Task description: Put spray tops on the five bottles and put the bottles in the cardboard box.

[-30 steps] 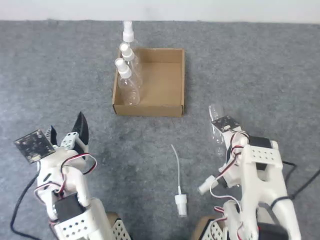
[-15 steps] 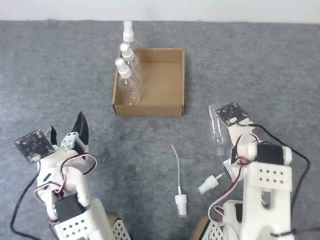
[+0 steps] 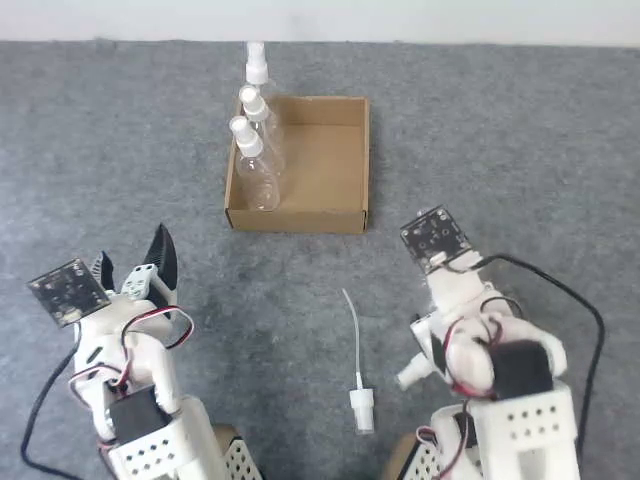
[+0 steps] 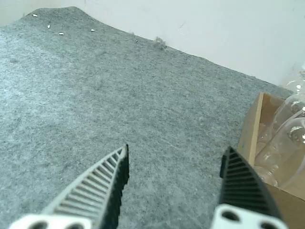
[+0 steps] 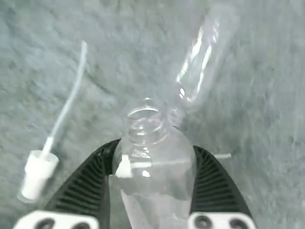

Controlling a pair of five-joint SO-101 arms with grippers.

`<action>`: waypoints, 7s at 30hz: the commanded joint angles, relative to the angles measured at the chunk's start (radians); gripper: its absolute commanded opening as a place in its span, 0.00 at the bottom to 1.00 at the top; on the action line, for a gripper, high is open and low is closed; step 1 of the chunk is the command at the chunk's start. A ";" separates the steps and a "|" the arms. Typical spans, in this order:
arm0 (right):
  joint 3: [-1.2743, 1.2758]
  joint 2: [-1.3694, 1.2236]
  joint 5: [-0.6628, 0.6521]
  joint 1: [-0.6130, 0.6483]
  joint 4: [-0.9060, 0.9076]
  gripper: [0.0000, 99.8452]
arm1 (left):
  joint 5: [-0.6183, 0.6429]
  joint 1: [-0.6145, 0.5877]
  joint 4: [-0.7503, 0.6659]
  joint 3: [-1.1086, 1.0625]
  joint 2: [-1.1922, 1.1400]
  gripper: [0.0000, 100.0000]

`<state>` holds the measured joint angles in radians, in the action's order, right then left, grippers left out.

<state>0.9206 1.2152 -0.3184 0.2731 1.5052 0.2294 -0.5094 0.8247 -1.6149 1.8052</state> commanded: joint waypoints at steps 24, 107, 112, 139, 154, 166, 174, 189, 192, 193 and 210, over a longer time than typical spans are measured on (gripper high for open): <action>-0.009 0.150 0.285 0.335 -0.449 0.09 | -0.014 -0.003 -0.031 0.012 0.017 0.29; 0.236 0.151 0.575 -0.328 -0.762 0.09 | -0.129 1.206 0.075 0.486 -1.246 0.28; 0.236 0.151 0.574 -0.328 -0.762 0.09 | -0.112 1.206 0.077 0.587 -1.413 0.24; 0.236 0.151 0.571 -0.328 -0.757 0.09 | -0.120 0.968 0.207 0.812 -1.579 0.01; 0.241 0.151 0.569 -0.326 -0.757 0.09 | -0.118 0.666 0.226 0.717 -1.234 0.01; 0.269 0.159 0.569 -0.321 -0.786 0.09 | -0.114 0.368 0.175 0.727 -1.226 0.01; 0.270 0.159 0.569 -0.318 -0.785 0.09 | -0.114 0.137 0.140 0.728 -1.226 0.01; 0.285 0.160 0.569 -0.317 -0.796 0.09 | -0.281 -0.206 0.140 0.727 -1.226 0.02; 0.285 0.160 0.569 -0.317 -0.796 0.09 | -0.308 -0.213 0.146 0.725 -1.226 0.08; 0.287 0.160 0.569 -0.317 -0.796 0.09 | -0.308 -0.213 0.147 0.720 -1.226 0.12; 0.288 0.160 0.569 -0.317 -0.796 0.09 | -0.847 -0.204 0.359 0.796 -1.226 0.24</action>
<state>1.2244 1.3518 0.2463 -0.0399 0.7365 -0.5347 -0.7196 1.0917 -0.9014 0.5317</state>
